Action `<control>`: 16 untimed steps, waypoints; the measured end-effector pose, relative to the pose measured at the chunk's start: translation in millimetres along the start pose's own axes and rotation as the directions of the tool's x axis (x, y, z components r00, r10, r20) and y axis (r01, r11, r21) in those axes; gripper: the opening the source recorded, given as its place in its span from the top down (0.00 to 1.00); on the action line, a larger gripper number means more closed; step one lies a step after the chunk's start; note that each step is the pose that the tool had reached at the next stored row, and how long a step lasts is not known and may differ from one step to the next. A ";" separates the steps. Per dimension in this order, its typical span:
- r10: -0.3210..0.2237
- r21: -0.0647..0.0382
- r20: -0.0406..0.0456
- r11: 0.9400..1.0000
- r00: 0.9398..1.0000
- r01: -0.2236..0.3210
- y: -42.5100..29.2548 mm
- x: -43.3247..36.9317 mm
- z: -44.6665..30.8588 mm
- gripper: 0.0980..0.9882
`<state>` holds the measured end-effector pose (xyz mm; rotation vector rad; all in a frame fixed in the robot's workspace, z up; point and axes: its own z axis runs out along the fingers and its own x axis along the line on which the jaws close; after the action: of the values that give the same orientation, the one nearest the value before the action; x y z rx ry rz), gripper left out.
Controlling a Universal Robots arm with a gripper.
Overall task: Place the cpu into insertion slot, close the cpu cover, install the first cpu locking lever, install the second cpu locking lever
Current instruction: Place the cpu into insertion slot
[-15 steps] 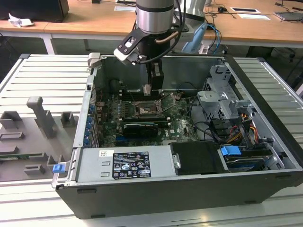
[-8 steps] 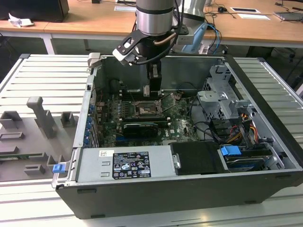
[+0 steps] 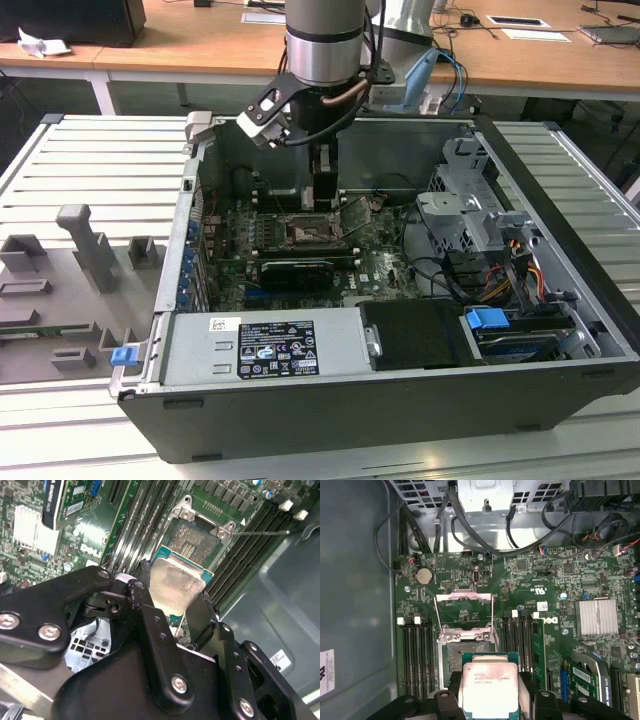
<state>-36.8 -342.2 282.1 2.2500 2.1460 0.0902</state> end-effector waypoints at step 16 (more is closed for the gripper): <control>-0.060 0.001 -0.005 0.998 0.998 0.060 -2.5 9.2 31.6 0.52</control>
<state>-36.9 -332.3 250.6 2.1858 2.2152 0.0931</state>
